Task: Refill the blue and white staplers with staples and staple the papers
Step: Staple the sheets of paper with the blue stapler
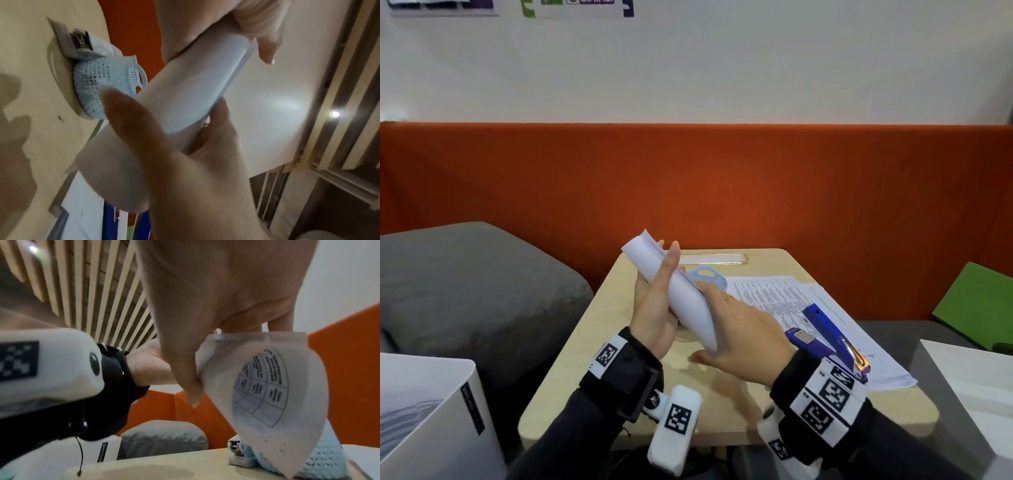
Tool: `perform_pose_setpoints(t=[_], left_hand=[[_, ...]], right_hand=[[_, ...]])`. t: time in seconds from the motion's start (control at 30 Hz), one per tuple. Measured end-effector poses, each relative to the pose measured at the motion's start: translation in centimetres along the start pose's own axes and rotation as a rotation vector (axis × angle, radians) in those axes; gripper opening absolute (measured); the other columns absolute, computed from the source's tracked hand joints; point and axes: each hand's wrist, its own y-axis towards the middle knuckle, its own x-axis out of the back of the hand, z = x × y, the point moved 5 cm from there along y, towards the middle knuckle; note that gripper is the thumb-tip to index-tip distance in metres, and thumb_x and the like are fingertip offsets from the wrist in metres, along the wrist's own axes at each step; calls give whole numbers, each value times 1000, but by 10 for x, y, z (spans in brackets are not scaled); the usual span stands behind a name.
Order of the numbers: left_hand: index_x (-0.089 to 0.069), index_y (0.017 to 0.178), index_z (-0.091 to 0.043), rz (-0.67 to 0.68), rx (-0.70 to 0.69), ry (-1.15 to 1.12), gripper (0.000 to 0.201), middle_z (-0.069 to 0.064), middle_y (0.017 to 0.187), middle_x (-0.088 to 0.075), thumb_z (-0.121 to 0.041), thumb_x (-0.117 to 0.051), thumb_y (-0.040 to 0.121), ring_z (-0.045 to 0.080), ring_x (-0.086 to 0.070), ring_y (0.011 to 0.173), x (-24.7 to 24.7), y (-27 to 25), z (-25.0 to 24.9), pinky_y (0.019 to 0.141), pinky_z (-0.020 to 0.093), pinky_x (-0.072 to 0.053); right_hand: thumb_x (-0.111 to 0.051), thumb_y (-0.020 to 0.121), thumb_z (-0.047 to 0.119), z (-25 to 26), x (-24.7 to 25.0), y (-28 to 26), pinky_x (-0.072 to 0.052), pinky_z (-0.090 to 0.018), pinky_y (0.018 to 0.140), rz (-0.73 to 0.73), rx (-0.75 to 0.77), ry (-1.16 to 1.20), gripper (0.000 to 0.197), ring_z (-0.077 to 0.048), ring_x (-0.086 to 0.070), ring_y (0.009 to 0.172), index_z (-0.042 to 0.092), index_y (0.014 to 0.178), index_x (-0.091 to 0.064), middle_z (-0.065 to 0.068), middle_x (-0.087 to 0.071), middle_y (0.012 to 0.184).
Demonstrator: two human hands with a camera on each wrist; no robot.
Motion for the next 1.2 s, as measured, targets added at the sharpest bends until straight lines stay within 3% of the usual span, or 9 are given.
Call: perform_pose_setpoints(t=[0.13,0.23,0.33,0.47,0.57,0.7,0.9,1.1,1.2], left_hand=[[-51,107,-18,-32,-48,-18,45,-4,66,-58,-34,-78,73,10,-60,58,19,3,-15,58,25,-50],[-55,96,-11,-1,-87,9,47,5,75,-58,-36,-82,67,16,-60,68,39,-1,-31,70,33,-53],[-71,90,-21,-21,-87,-11,43,-1,83,-69,-36,-89,54,16,-69,79,65,-7,-51,79,37,-59],[-70,105,-20,-95,-132,63,32,4,101,-74,-34,-65,77,15,-70,97,96,-20,-89,88,38,-57],[-60,124,-13,-198,-211,120,41,7,118,-69,-28,-61,86,17,-66,109,129,-31,-123,91,36,-55],[-63,111,-13,-362,-284,227,26,2,108,-72,-14,-64,86,12,-68,100,187,-50,-171,74,25,-58],[-64,95,-11,-354,-181,789,27,0,81,-76,-1,-75,72,9,-70,66,256,-87,-227,55,19,-56],[-69,90,-9,-239,85,1347,32,3,81,-74,-4,-86,63,14,-65,61,305,-107,-247,60,18,-51],[-67,93,-3,-278,127,1363,31,10,92,-75,4,-82,66,22,-72,77,324,-108,-249,82,34,-55]], right_hand=[[-54,88,25,11,-10,16,-39,-35,66,17,43,2,68,-35,-59,105,25,146,-20,-5,-57,125],[-56,93,26,24,-14,31,-49,-44,80,140,128,332,44,-34,-59,102,14,132,-39,-10,-63,116],[-62,93,33,41,-15,46,-50,-43,84,180,181,530,34,-26,-62,98,14,119,-53,-6,-67,108],[-73,85,31,64,-15,67,-39,-21,56,98,142,699,17,-5,-53,63,19,77,-66,12,-62,71],[-81,78,22,78,-19,85,-30,-18,49,5,70,871,37,-3,-41,50,21,54,-53,13,-48,51],[-82,75,18,102,-23,102,-43,-33,61,-48,45,1109,28,-20,-57,68,-4,78,-64,-25,-66,80],[-82,76,16,146,-45,123,-58,-43,85,-49,0,1277,33,-25,-71,94,6,105,-69,-9,-75,102],[-73,86,20,213,-59,133,-60,-40,50,1,180,993,24,-26,-66,87,10,106,-64,-9,-67,100],[-67,89,18,245,-65,140,-59,-47,57,0,308,744,19,-31,-62,86,8,102,-60,-13,-62,94]])
